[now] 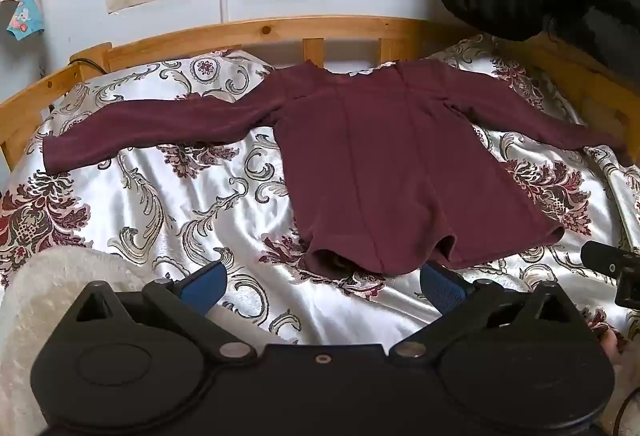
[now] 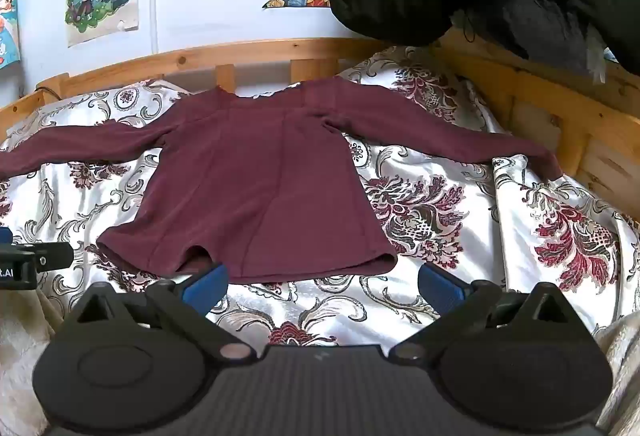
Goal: Fold small clothes
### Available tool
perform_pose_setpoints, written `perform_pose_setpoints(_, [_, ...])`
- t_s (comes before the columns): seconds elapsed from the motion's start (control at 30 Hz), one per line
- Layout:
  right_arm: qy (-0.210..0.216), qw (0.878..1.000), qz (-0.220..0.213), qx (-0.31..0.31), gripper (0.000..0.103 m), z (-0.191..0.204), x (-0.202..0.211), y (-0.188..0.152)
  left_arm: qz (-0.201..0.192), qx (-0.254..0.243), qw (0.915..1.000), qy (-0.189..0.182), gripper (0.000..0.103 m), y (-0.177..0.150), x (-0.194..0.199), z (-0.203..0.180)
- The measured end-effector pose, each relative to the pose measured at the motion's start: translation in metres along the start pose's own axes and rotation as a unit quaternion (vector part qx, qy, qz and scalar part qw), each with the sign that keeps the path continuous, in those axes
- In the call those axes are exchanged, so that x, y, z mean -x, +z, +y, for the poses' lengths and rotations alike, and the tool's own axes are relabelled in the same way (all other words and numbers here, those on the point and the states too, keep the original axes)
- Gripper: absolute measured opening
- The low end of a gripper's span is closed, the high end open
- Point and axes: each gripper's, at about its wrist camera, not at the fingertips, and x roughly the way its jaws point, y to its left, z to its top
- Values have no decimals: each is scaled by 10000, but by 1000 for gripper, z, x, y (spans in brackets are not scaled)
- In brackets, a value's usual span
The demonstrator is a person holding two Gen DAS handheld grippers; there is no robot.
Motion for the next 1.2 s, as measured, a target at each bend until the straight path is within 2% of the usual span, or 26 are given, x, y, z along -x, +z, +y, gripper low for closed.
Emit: perform_pose_setpoints(1.2, [2, 10000, 3, -4, 103, 0, 0, -1, 95, -45, 9999, 11, 102, -2, -3, 0])
